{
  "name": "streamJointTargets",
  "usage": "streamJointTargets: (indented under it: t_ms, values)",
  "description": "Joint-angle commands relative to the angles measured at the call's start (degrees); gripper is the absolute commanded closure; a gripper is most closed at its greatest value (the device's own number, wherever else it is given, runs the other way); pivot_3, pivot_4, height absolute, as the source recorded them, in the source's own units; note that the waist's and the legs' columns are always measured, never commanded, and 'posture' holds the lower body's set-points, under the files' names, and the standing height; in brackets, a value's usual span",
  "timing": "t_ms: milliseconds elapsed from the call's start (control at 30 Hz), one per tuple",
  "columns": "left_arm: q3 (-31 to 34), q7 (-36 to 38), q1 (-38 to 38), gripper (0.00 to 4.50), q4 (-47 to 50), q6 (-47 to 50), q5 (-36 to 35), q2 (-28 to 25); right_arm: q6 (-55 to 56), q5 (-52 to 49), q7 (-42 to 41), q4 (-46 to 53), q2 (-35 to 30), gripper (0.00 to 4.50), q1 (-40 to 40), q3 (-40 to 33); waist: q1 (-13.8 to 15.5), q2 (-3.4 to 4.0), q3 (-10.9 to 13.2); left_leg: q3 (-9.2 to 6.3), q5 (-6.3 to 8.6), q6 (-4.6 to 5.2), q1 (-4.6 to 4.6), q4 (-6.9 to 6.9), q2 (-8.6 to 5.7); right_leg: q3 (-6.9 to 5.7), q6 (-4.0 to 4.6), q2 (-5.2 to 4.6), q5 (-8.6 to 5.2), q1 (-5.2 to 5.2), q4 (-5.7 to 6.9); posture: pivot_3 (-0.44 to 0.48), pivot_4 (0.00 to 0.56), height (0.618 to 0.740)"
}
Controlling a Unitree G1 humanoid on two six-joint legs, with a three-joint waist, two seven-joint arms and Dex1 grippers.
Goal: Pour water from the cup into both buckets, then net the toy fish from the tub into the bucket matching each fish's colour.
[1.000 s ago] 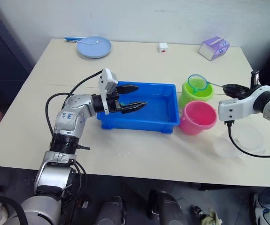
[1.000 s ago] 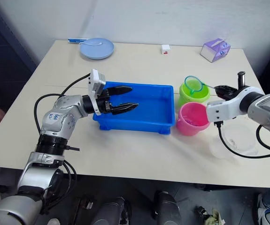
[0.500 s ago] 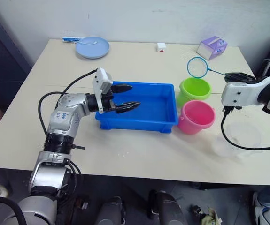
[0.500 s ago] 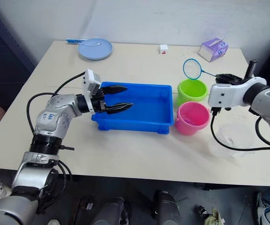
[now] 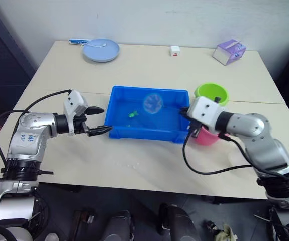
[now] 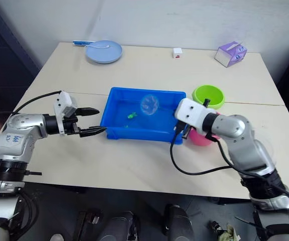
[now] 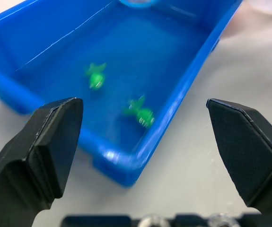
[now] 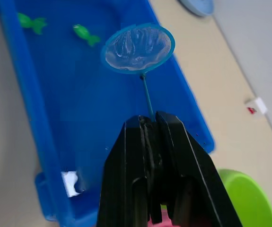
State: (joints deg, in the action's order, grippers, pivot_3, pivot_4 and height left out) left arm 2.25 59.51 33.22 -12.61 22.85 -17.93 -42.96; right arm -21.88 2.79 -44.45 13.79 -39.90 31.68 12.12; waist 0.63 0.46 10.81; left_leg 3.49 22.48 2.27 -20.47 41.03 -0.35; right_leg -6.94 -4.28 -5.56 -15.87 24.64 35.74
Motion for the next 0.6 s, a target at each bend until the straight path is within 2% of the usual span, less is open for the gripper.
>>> streamJointTargets:
  t_ms: [33,267,467,600]
  values:
    - [2.46,-0.84,-1.75,0.0,5.16,1.55,-1.3,-1.21,3.62,2.86,0.58,-2.94,1.23,3.7,2.35,2.27,-0.01,0.0,0.0,0.0,0.0,0.0,0.0,0.0,-0.01,0.0,0.0,-0.01,0.0,0.0,0.01,0.0,0.15,0.739]
    - [4.82,-3.17,-4.68,0.0,9.78,4.31,-2.2,-1.82,7.7,5.93,2.13,-12.11,4.93,3.7,7.37,4.15,-0.8,0.0,0.0,-0.01,0.0,0.0,0.02,-0.01,0.04,-0.01,0.0,0.02,0.0,0.02,0.07,0.0,0.15,0.739]
    - [6.21,-4.11,-5.78,0.0,11.33,5.31,-2.61,-2.19,6.81,3.27,0.27,-11.84,8.5,3.7,8.57,3.17,-0.78,0.0,0.0,-0.02,0.0,0.0,0.03,-0.01,0.05,-0.02,0.0,0.03,0.0,0.02,0.06,0.0,0.15,0.739]
    - [6.14,-4.76,-5.95,0.0,11.98,5.5,-2.86,-1.59,7.85,6.26,1.93,-14.01,8.96,3.7,9.41,3.91,-0.76,0.0,0.0,-0.02,0.0,0.0,0.02,0.01,0.02,-0.02,0.0,-0.01,0.0,0.0,0.06,0.0,0.15,0.739]
